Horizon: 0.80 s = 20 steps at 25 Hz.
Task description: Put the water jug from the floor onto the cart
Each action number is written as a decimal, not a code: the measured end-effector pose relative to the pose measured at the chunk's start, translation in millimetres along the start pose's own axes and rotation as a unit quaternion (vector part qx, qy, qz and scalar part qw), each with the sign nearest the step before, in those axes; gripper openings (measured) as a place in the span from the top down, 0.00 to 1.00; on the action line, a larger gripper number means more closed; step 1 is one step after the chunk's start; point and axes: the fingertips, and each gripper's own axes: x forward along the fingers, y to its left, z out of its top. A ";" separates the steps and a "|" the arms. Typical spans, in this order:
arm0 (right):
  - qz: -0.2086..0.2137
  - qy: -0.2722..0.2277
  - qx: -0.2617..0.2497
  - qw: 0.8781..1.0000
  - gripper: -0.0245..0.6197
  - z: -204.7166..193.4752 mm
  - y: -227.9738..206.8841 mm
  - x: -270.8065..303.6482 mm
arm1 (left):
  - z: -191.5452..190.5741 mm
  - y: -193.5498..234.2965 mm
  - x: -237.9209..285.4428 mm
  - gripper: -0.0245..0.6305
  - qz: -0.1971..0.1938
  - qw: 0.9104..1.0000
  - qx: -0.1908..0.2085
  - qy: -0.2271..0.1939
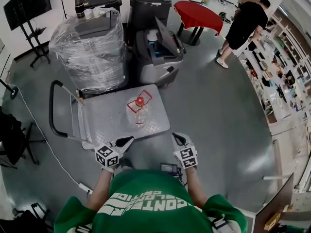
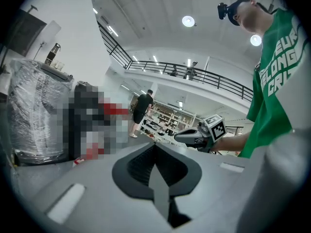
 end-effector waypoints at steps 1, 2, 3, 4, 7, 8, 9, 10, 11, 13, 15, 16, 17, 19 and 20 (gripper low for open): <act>0.001 -0.001 0.001 1.000 0.97 -3.7 -3.1 -4.4 | -1.5 -4.3 4.5 0.95 0.002 1.000 0.001 0.002; 0.002 -0.002 0.002 1.000 0.97 -7.5 -6.0 -9.1 | -3.3 -8.9 9.1 0.95 0.005 1.000 0.002 0.005; 0.003 -0.002 0.002 1.000 0.97 -11.7 -8.8 -14.2 | -5.1 -14.2 14.2 0.95 0.007 1.000 0.004 0.007; 0.004 -0.002 0.003 1.000 0.97 -16.0 -11.7 -19.9 | -6.9 -20.4 19.7 0.95 0.009 1.000 0.006 0.010; 0.008 -0.001 0.008 1.000 0.97 -29.8 -20.1 -37.2 | -11.5 -41.6 36.1 0.95 0.010 1.000 0.012 0.020; 0.010 0.000 0.010 1.000 0.97 -34.2 -22.9 -42.3 | -13.2 -48.3 41.3 0.95 0.009 1.000 0.013 0.024; 0.011 0.000 0.012 1.000 0.97 -38.6 -25.7 -47.0 | -15.2 -54.2 46.2 0.95 0.009 0.999 0.014 0.027; 0.011 0.000 0.014 1.000 0.97 -42.9 -28.6 -51.2 | -17.2 -59.6 50.9 0.95 0.010 0.999 0.016 0.030; 0.012 0.000 0.015 1.000 0.97 -46.9 -31.6 -55.0 | -19.1 -64.5 55.3 0.95 0.012 0.999 0.017 0.032; 0.013 -0.001 0.016 1.000 0.97 -53.6 -36.8 -61.3 | -22.3 -73.3 62.2 0.95 0.017 0.999 0.020 0.035; 0.013 0.000 0.019 1.000 0.97 -59.7 -39.9 -66.1 | -26.2 -79.9 66.8 0.95 0.024 0.999 0.020 0.039; 0.013 0.000 0.020 1.000 0.97 -62.6 -40.8 -68.4 | -28.7 -82.5 68.5 0.95 0.027 0.999 0.020 0.040; 0.014 -0.001 0.022 1.000 0.97 -65.6 -41.1 -70.8 | -31.2 -84.7 69.9 0.95 0.030 0.999 0.019 0.042; 0.016 0.000 0.022 1.000 0.97 -71.7 -40.2 -75.7 | -35.2 -88.1 71.6 0.95 0.040 0.998 0.016 0.041; 0.018 0.001 0.022 1.000 0.97 -74.7 -39.4 -78.0 | -36.5 -89.4 72.1 0.95 0.045 0.998 0.015 0.040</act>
